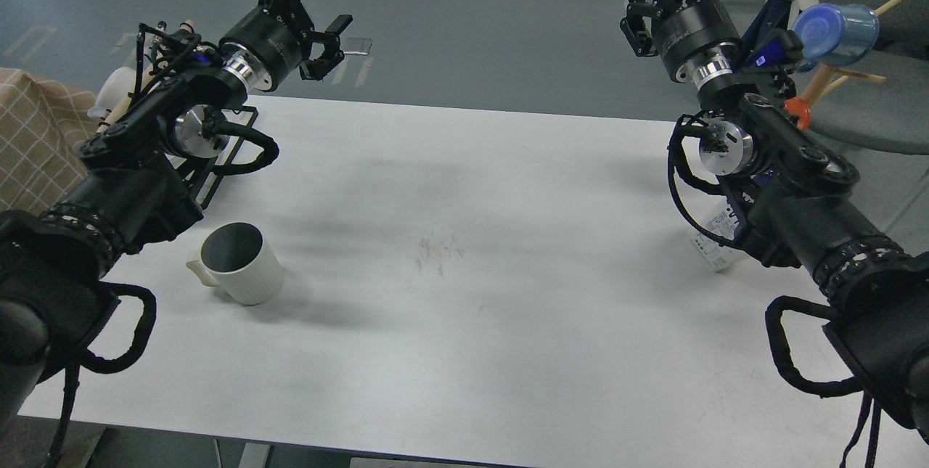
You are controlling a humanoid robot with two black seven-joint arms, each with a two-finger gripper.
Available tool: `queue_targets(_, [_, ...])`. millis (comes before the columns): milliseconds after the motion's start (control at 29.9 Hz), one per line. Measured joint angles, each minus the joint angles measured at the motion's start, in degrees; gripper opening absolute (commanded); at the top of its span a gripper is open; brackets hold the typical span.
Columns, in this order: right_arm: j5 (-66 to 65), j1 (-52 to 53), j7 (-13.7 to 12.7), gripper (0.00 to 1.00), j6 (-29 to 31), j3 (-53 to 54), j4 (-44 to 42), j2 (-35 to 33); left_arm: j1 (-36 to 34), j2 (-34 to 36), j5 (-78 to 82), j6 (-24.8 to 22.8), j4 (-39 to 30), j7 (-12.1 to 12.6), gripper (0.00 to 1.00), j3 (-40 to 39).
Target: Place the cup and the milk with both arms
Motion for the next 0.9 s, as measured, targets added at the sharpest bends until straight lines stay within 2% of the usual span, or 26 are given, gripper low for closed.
queue_targets(367, [0.0, 0.3, 0.0, 1.00, -0.2, 0.0, -0.4, 0.0, 0.1, -0.7, -4.6, 0.0, 1.3, 0.0, 0.99, -2.2])
queue_targets(601, [0.0, 1.6, 0.0, 1.00, -0.4, -0.5, -0.5, 0.0, 0.2, -0.7, -4.8, 0.0, 0.8, 1.3, 0.99, -1.9])
queue_targets(902, [0.0, 2.1, 0.0, 1.00, 0.3, -0.7, -2.4, 0.0, 0.7, -0.7, -4.3, 0.0, 0.0, 1.3, 0.99, -1.8])
